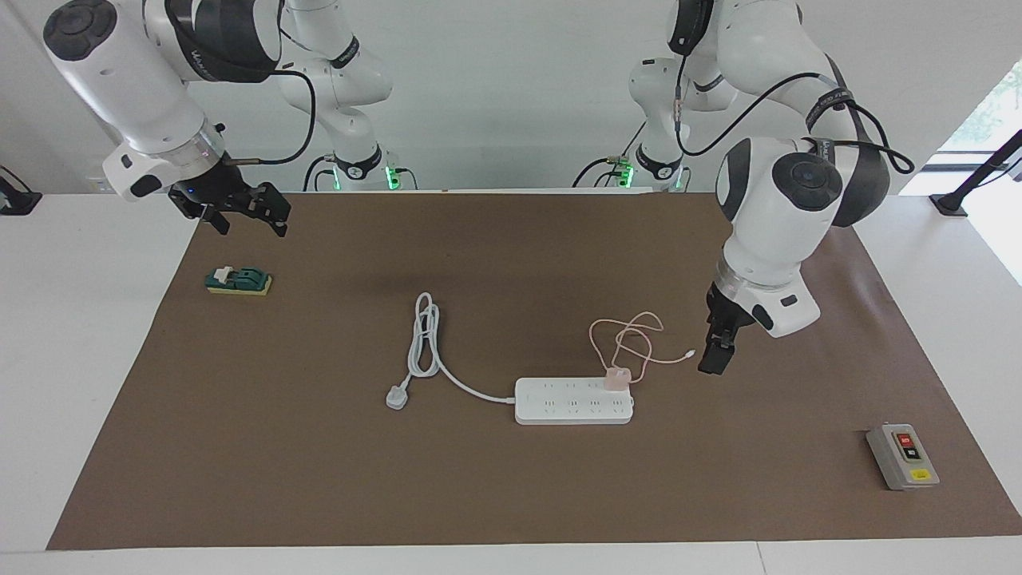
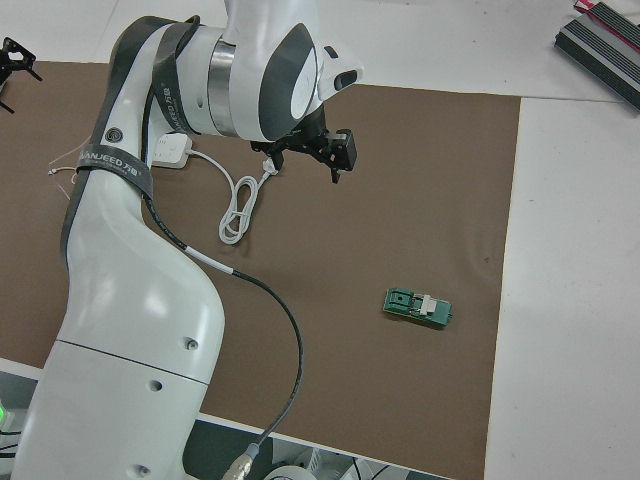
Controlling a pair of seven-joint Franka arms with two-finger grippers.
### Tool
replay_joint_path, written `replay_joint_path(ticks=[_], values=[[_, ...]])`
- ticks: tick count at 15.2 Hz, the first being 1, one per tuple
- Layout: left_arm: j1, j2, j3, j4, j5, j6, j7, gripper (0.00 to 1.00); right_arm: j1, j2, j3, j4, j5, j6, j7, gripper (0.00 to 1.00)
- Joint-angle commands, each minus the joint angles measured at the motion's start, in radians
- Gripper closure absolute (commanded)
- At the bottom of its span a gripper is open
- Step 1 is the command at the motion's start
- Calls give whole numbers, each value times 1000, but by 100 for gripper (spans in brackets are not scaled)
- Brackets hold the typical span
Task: Plug charger into power strip
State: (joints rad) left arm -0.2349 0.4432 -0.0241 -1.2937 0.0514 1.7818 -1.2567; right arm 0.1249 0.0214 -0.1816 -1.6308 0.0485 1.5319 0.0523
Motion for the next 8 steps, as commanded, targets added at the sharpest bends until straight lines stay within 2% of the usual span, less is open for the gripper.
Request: replay_joint_path(ticks=[1, 8], values=[[66, -87, -4, -75, -4, -18, 254, 0, -8, -14, 4, -9, -19, -4, -22, 0], [192, -201, -4, -114, -4, -122, 823, 0, -8, -14, 4, -9, -19, -4, -22, 0]])
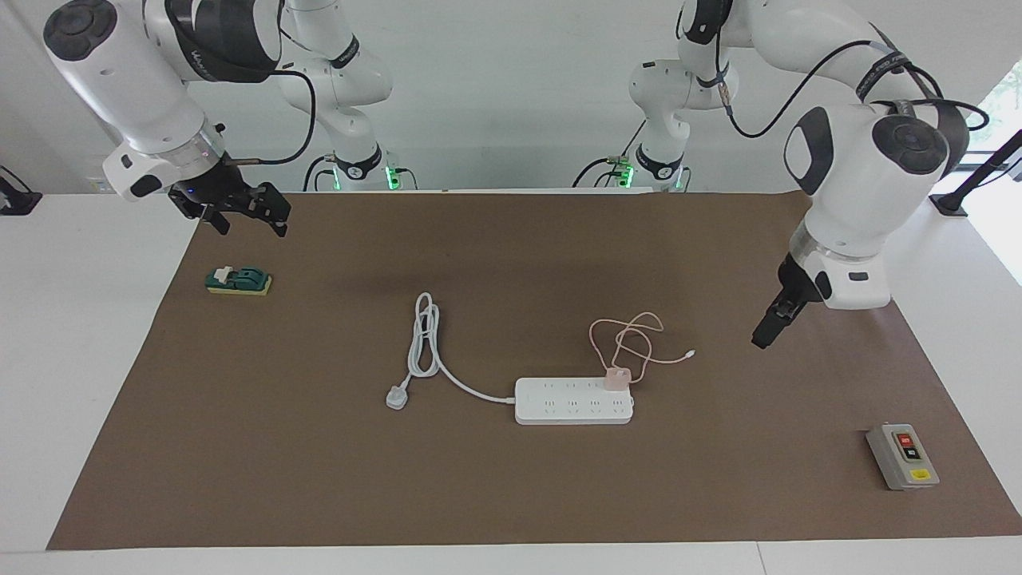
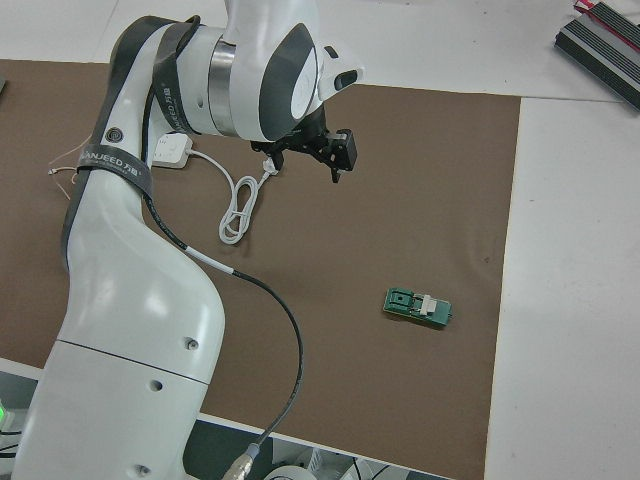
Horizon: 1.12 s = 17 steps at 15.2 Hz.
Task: Plug charger into power strip
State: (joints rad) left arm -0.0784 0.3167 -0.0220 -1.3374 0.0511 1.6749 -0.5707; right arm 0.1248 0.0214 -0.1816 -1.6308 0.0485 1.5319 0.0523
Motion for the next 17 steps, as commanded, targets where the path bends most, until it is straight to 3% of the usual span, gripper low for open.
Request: replay_joint_path(ticks=[1, 4, 6, 12, 17], values=[[39, -83, -4, -72, -4, -32, 191, 0, -8, -14, 4, -9, -19, -4, -22, 0], [69, -110, -6, -88, -4, -46, 261, 0, -8, -14, 4, -9, -19, -4, -22, 0], [65, -135, -12, -92, -5, -69, 427, 0, -8, -14, 4, -9, -19, -3, -22, 0], [69, -373, -12, -354, -5, -86, 499, 0, -8, -14, 4, -9, -19, -4, -22, 0], [63, -418, -12, -439, -5, -50, 523, 0, -8, -14, 4, -9, -19, -4, -22, 0]])
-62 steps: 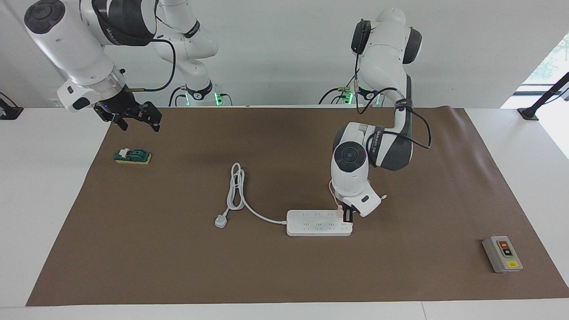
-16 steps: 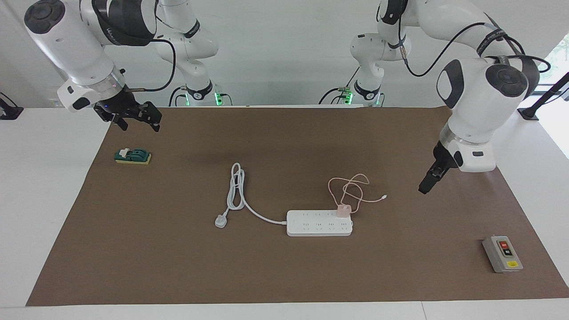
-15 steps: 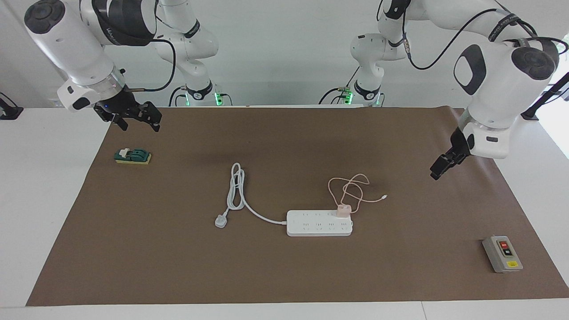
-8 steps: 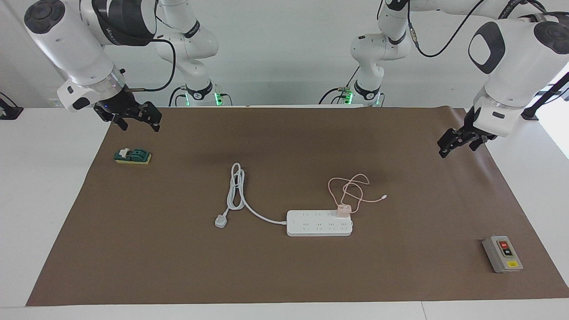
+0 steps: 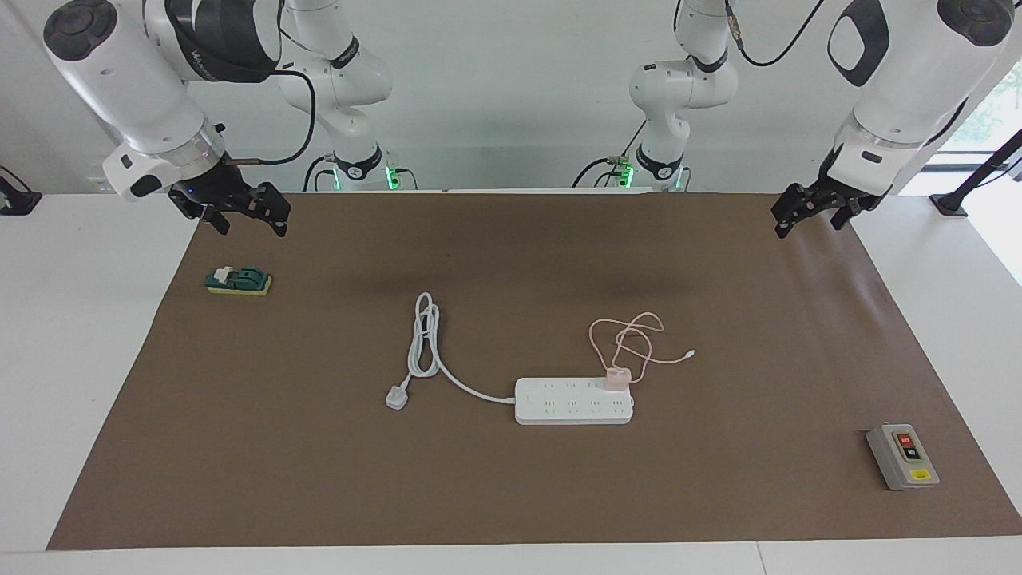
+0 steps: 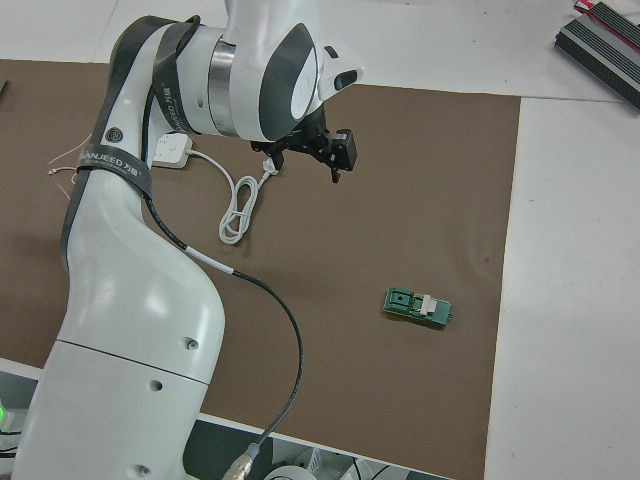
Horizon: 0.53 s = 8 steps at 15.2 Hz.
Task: Plug charger into power strip
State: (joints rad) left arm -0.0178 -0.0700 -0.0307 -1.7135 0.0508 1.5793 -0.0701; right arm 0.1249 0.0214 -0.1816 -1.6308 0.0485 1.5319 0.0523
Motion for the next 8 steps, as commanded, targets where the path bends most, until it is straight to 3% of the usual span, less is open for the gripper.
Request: replay_joint_path(ticks=[1, 8], values=[[1, -30, -5, -57, -5, 57, 27, 0, -8, -14, 4, -9, -19, -4, -22, 0], [-16, -20, -8, -34, -46, 44, 27, 0, -8, -14, 4, -9, -19, -4, -22, 0]])
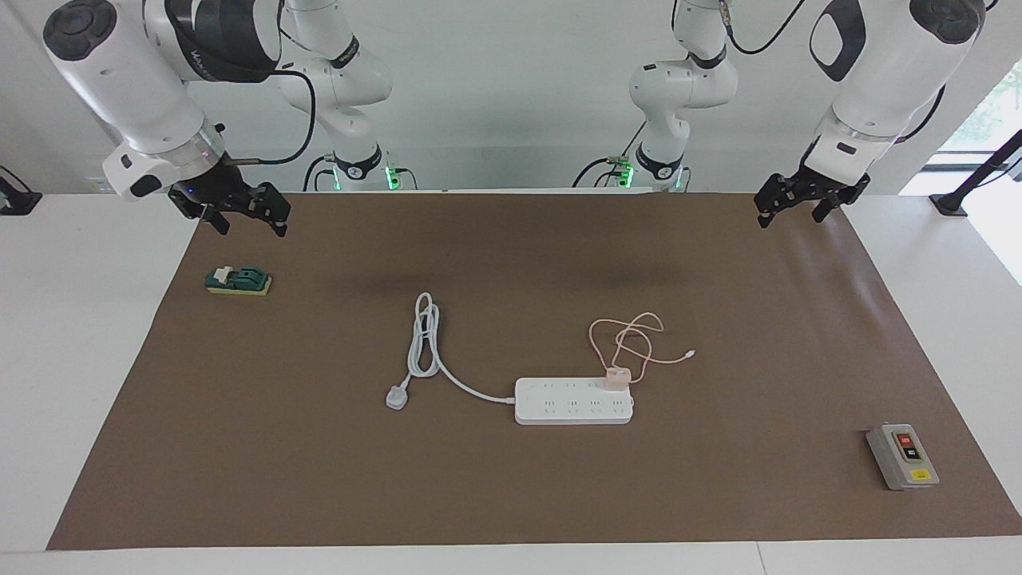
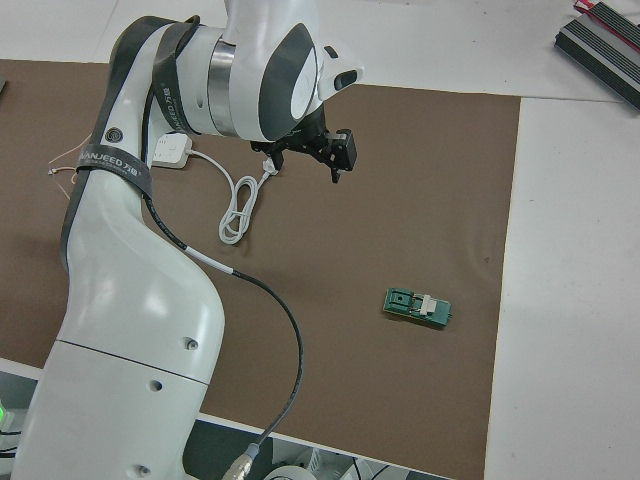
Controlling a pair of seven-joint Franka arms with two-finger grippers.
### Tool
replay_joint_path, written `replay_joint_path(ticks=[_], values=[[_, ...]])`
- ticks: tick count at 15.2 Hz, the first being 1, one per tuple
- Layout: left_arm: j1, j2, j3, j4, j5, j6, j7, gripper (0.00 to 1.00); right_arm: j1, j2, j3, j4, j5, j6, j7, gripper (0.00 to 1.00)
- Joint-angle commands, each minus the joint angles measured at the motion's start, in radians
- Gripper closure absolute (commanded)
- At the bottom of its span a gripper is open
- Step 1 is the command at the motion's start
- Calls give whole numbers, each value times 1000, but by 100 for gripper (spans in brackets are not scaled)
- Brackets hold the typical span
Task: Plug charger into power strip
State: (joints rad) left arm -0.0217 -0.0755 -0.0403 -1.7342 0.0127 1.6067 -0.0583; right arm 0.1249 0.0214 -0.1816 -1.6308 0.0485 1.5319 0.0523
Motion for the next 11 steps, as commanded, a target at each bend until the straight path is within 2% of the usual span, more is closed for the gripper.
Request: replay_joint_path(ticks=[1, 11], values=[[-17, -12, 2, -7, -10, 21, 21, 0, -8, -14, 4, -9, -19, -4, -22, 0], [-21, -12, 3, -7, -39, 44, 66, 0, -8, -14, 4, -9, -19, -3, -22, 0]])
